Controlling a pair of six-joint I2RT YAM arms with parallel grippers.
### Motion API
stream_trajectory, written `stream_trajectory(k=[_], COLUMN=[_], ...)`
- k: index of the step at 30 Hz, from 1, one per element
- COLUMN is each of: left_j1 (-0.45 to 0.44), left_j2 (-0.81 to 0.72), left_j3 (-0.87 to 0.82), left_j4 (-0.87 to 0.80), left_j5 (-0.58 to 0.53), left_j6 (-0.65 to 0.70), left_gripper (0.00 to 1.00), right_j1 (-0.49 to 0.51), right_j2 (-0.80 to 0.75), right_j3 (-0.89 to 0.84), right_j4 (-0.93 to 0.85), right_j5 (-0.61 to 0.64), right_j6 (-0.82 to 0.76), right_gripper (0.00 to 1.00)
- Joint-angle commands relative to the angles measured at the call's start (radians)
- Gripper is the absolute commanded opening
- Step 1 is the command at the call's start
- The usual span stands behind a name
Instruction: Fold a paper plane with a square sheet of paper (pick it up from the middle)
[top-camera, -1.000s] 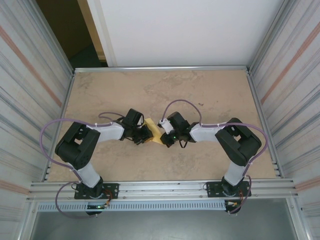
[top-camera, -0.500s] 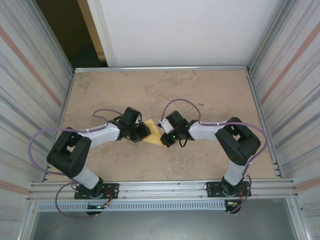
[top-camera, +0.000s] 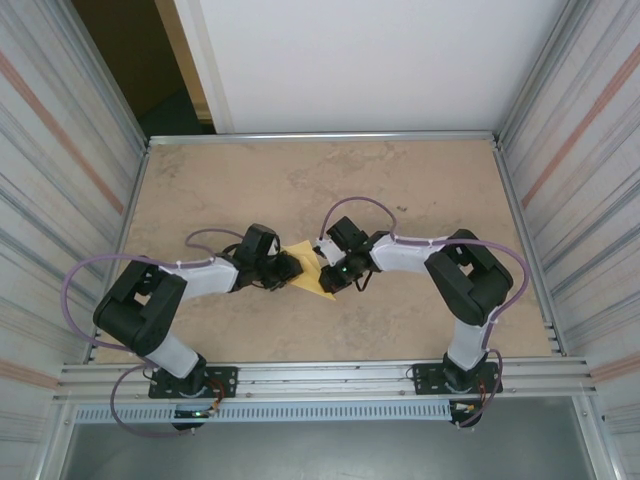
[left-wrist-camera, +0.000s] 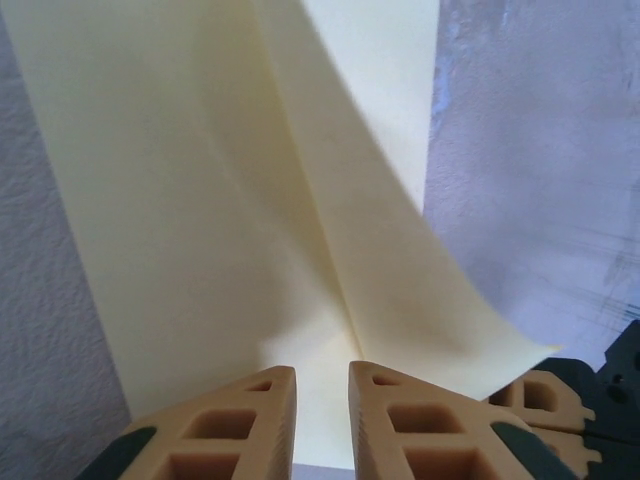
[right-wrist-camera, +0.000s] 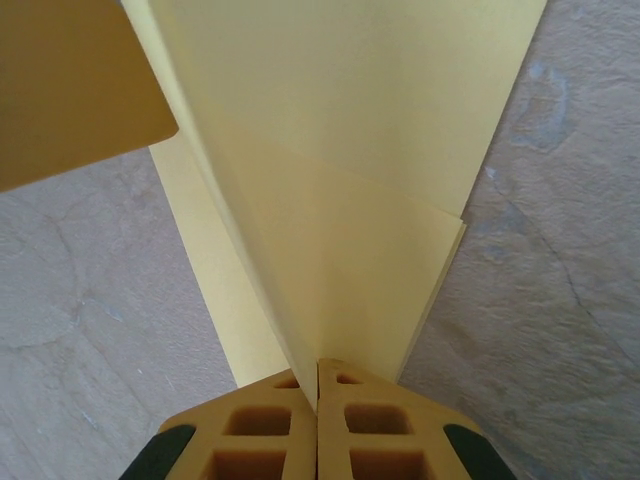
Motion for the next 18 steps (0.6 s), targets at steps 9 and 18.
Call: stream_trajectory(k=[9, 18], left_j1=[-0.011, -0.02], left_j2=[0.018, 0.026], left_j3=[-0.018, -0.017], left_j4=[0.106, 0.127], left_j5=[0.047, 0.065], left_j6=[0.013, 0.033], left_gripper=[0.3, 0.34], right_j1=[-0.021, -0.037], right_j2=[0.025, 0.026], right_j3=[0.014, -0.009], right_j4=[-0.049, -0.024], right_j5=[-0.062, -0.085], right_j6=[0.047, 0.053], right_gripper=[0.09, 0.09])
